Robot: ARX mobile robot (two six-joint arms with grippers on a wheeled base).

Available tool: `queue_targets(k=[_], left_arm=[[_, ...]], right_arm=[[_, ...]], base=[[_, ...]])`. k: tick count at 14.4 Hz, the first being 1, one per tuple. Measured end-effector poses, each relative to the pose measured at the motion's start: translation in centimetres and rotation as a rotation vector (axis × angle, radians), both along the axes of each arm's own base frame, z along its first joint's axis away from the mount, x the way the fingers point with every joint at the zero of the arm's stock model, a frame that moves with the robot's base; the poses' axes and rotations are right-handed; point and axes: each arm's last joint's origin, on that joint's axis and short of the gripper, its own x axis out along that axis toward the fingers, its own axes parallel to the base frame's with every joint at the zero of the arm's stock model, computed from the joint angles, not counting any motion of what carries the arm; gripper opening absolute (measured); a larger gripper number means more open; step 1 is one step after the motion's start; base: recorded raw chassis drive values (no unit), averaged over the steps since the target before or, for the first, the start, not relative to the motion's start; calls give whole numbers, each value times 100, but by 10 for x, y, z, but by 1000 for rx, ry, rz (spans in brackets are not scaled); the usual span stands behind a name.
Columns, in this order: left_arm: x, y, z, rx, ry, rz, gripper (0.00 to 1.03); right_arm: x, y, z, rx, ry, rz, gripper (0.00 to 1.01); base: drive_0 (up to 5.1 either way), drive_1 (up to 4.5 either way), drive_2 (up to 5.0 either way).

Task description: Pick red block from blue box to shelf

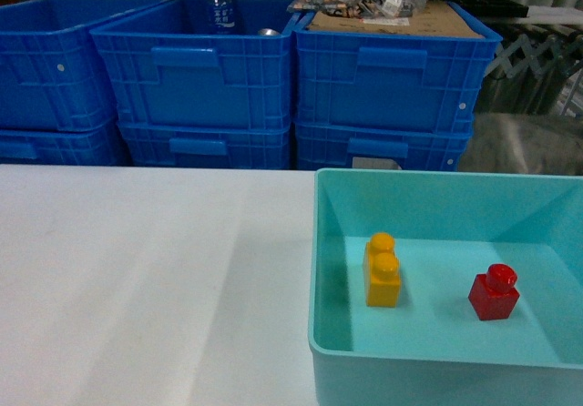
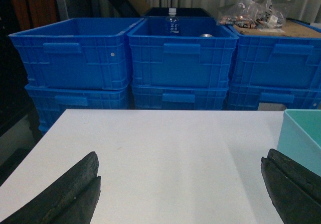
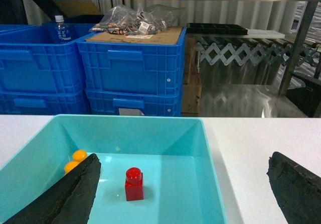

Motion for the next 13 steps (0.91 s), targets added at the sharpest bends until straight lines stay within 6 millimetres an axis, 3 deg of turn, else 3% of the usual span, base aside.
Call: queue_targets(k=[13], left_arm=[[0,0,0,0,0,0,98]], right_arm=[[0,0,0,0,0,0,98]], base=[[0,0,0]])
